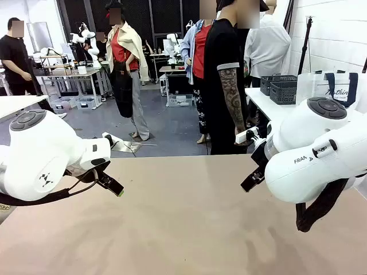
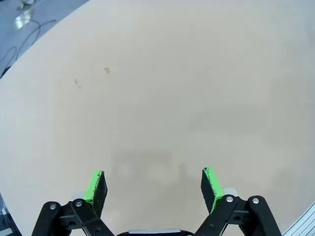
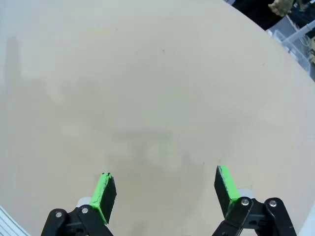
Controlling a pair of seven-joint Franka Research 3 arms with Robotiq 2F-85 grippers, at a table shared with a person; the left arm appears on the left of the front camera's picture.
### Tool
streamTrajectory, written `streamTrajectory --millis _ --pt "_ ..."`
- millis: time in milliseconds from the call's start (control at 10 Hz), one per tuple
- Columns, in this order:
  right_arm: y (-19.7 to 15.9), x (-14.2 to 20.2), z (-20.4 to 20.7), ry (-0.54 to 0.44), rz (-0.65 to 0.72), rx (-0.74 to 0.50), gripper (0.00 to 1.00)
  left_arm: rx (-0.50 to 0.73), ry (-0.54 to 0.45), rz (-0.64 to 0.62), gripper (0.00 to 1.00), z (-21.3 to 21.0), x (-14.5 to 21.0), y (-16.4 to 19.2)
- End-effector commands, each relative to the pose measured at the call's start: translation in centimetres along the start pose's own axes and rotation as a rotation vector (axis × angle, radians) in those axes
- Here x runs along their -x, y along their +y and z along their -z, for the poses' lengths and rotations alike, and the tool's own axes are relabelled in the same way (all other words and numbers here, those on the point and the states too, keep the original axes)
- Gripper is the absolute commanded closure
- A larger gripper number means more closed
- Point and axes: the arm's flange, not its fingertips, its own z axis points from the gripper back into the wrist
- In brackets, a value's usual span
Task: Transfer purchased items from the store into the shopping bag.
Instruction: Open the Reusable shopping bag in the center of the table.
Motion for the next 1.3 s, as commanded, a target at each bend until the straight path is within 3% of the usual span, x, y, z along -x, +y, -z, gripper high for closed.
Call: streamTrajectory --millis 0,800,1000,1200 --pt "0.0 0.0 0.0 0.0 0.0 0.0 0.0 0.0 0.0 0.0 0.0 0.0 0.0 0.0" --pt "0.0 0.0 0.0 0.0 0.0 0.0 0.0 0.0 0.0 0.005 0.0 0.0 -0.1 -0.2" --pt "-1.9 1.7 -3.8 -0.064 0.091 0.134 0.0 -0.128 -0.129 -0.02 0.0 -4.4 -0.6 1.0" --pt "-6.5 4.4 -9.0 -0.147 0.263 0.295 0.0 -0.287 -0.239 -0.085 0.0 -10.4 1.5 3.6"
